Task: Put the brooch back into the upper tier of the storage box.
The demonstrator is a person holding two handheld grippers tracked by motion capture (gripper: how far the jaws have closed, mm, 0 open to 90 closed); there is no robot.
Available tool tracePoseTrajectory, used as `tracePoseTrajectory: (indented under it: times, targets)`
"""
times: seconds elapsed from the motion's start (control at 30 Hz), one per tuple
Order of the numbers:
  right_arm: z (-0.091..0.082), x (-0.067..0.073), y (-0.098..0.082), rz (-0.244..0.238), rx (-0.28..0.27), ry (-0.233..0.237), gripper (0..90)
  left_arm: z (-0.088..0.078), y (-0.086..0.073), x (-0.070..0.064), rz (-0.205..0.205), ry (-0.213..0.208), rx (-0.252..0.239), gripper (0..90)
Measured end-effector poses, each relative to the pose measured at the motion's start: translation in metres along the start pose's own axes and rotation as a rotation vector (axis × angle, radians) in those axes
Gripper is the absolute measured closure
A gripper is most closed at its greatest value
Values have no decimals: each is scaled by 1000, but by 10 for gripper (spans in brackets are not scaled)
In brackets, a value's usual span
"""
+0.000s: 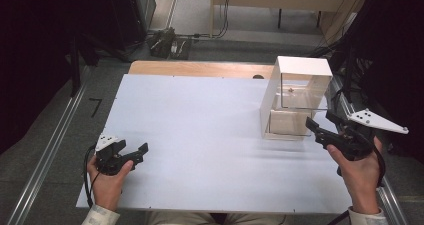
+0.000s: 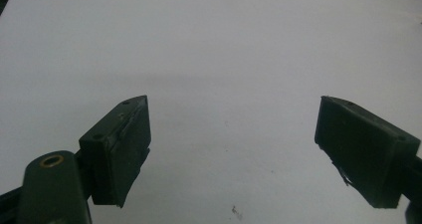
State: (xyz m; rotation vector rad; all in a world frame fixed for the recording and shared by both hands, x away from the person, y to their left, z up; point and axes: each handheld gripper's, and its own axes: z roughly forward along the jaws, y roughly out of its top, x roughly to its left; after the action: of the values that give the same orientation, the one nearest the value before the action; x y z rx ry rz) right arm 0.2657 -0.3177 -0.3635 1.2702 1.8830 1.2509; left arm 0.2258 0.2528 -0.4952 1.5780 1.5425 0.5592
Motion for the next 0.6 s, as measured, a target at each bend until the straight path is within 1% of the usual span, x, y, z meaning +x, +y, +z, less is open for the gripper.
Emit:
tracePoseTrajectory:
  times: [0.1, 0.33, 0.6]
  targets:
    - [1, -1, -4, 5, 9, -3, 260, 0, 0, 0, 0, 0, 0, 156]
    - [3, -3, -12, -5, 13, -3, 255, 0, 0, 0, 2, -1, 1, 156]
    - [3, -6, -26, 5, 30, -8, 253, 0, 0, 0, 3, -2, 0, 156]
